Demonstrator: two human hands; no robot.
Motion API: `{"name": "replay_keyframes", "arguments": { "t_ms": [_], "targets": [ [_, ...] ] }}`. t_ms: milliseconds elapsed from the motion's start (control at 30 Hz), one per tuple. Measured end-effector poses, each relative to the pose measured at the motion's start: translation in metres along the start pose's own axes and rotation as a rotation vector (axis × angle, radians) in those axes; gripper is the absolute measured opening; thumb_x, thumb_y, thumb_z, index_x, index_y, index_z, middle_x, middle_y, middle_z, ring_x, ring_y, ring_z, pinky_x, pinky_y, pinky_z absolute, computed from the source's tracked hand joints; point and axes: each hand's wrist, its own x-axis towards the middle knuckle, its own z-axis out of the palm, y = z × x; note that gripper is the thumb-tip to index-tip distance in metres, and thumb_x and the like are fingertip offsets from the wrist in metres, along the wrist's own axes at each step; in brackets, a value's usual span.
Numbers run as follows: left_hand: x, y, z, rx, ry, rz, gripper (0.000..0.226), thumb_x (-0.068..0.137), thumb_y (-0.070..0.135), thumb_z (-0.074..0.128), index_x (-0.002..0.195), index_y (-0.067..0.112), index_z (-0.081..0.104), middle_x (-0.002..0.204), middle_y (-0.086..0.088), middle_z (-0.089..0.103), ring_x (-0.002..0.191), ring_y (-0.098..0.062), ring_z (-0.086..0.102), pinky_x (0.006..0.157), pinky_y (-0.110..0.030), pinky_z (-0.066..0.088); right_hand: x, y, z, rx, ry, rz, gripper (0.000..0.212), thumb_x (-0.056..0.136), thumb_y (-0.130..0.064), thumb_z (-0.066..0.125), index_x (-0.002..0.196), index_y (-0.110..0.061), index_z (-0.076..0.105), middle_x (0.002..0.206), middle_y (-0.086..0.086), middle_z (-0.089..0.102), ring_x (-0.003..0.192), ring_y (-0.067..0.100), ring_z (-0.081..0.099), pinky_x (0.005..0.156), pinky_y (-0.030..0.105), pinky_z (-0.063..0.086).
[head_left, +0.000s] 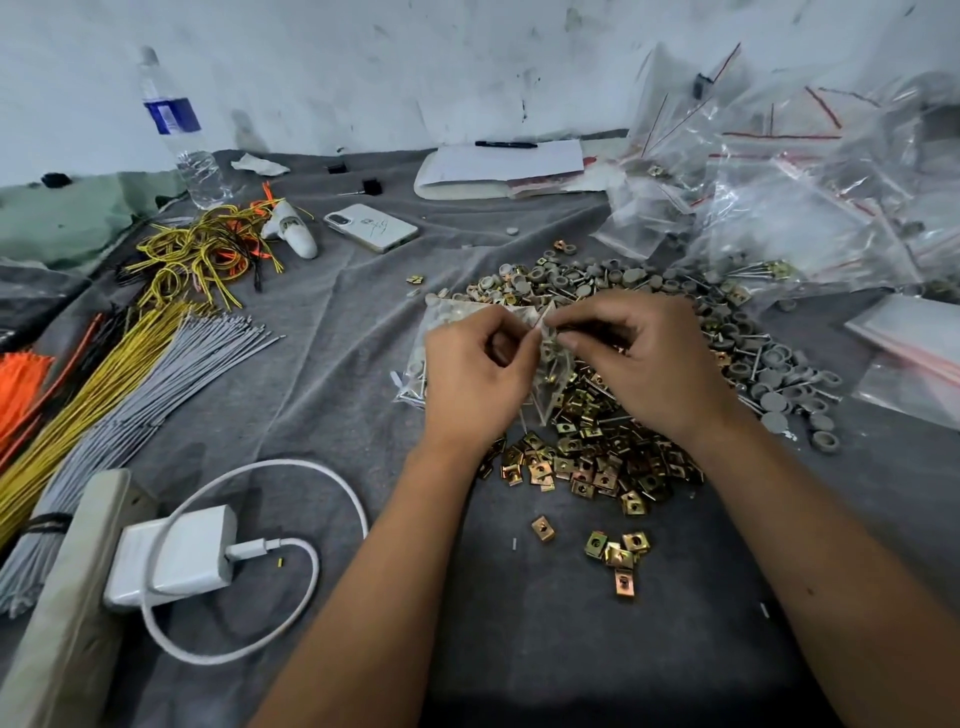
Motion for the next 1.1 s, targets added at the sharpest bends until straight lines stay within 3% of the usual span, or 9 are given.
{"name": "replay_keyframes", "arguments": {
  "t_ms": [167,367,500,600,700,800,833,933,1100],
  "targets": [
    [0.0,-0.002,0.001,-0.013,-0.002,-0.013,0.015,0.088,0.015,0.078,0.075,0.014,0.071,0.057,0.013,0.057,0.052,-0.005,0.053,0.049,-0.02,0.041,-0.002,-0.002,0.002,-0.054,0.025,0.045,0.025,0.08,-0.015,0.087,0.104,-0.02,0.079,0.09,-0.011,0.075,0.085,0.0,0.071,0.081,0.023,0.06],
    [0.001,-0.001,-0.001,-0.04,0.049,-0.047,0.015,0.089,0.015,0.077,0.075,0.013,0.071,0.057,0.007,0.058,0.051,-0.005,0.051,0.049,-0.023,0.041,-0.002,0.002,0.003,-0.101,0.028,0.037,0.016,0.085,-0.012,0.082,0.099,-0.018,0.078,0.084,-0.01,0.073,0.079,0.002,0.069,0.073,0.021,0.058],
    [0.002,-0.001,-0.005,-0.078,0.182,-0.109,0.016,0.09,0.017,0.075,0.075,0.015,0.072,0.058,0.01,0.06,0.054,-0.005,0.055,0.051,-0.028,0.047,-0.001,0.007,0.001,-0.078,0.085,0.095,0.004,0.091,-0.018,0.077,0.093,-0.016,0.073,0.074,-0.011,0.07,0.065,0.001,0.067,0.061,0.014,0.052],
    [0.005,-0.003,-0.008,-0.12,0.31,-0.209,0.014,0.089,0.014,0.073,0.076,0.014,0.073,0.057,0.013,0.058,0.054,-0.001,0.053,0.055,-0.022,0.045,0.0,0.011,-0.002,0.02,0.116,0.184,0.004,0.094,-0.016,0.074,0.091,-0.014,0.071,0.066,-0.003,0.071,0.05,0.007,0.065,0.048,0.019,0.052],
    [0.007,-0.002,-0.009,-0.135,0.385,-0.234,0.015,0.089,0.013,0.073,0.075,0.011,0.072,0.057,0.014,0.057,0.054,-0.001,0.051,0.058,-0.019,0.043,0.0,0.015,-0.004,-0.048,0.148,0.182,0.007,0.095,-0.021,0.073,0.092,-0.015,0.074,0.06,-0.004,0.068,0.048,0.006,0.062,0.048,0.018,0.049],
    [0.007,-0.002,-0.009,-0.144,0.416,-0.249,0.015,0.09,0.013,0.072,0.076,0.009,0.072,0.058,0.012,0.056,0.054,-0.001,0.049,0.059,-0.022,0.043,-0.001,0.015,-0.003,-0.26,0.103,0.104,0.009,0.093,-0.028,0.075,0.093,-0.019,0.077,0.065,-0.009,0.068,0.051,0.003,0.06,0.054,0.016,0.043],
    [0.008,-0.002,-0.009,-0.147,0.417,-0.254,0.015,0.09,0.013,0.072,0.076,0.008,0.072,0.058,0.012,0.056,0.055,-0.001,0.049,0.059,-0.023,0.043,-0.001,0.015,-0.004,-0.327,0.072,0.094,0.01,0.091,-0.031,0.077,0.095,-0.022,0.078,0.072,-0.007,0.07,0.058,0.002,0.06,0.058,0.019,0.045],
    [0.007,-0.002,-0.008,-0.155,0.4,-0.247,0.015,0.09,0.011,0.072,0.076,0.008,0.072,0.058,0.012,0.056,0.055,-0.001,0.049,0.058,-0.019,0.042,-0.001,0.015,-0.002,-0.505,-0.056,0.074,0.02,0.087,-0.037,0.078,0.104,-0.027,0.078,0.095,-0.001,0.065,0.094,0.018,0.058,0.08,0.033,0.048],
    [0.007,-0.003,-0.007,-0.168,0.384,-0.249,0.014,0.09,0.012,0.072,0.076,0.01,0.072,0.059,0.012,0.057,0.055,0.0,0.05,0.056,-0.015,0.042,-0.001,0.009,0.003,-0.683,-0.282,0.143,0.043,0.086,-0.056,0.072,0.124,-0.035,0.07,0.112,0.0,0.051,0.118,0.022,0.043,0.089,0.039,0.048]
  ]
}}
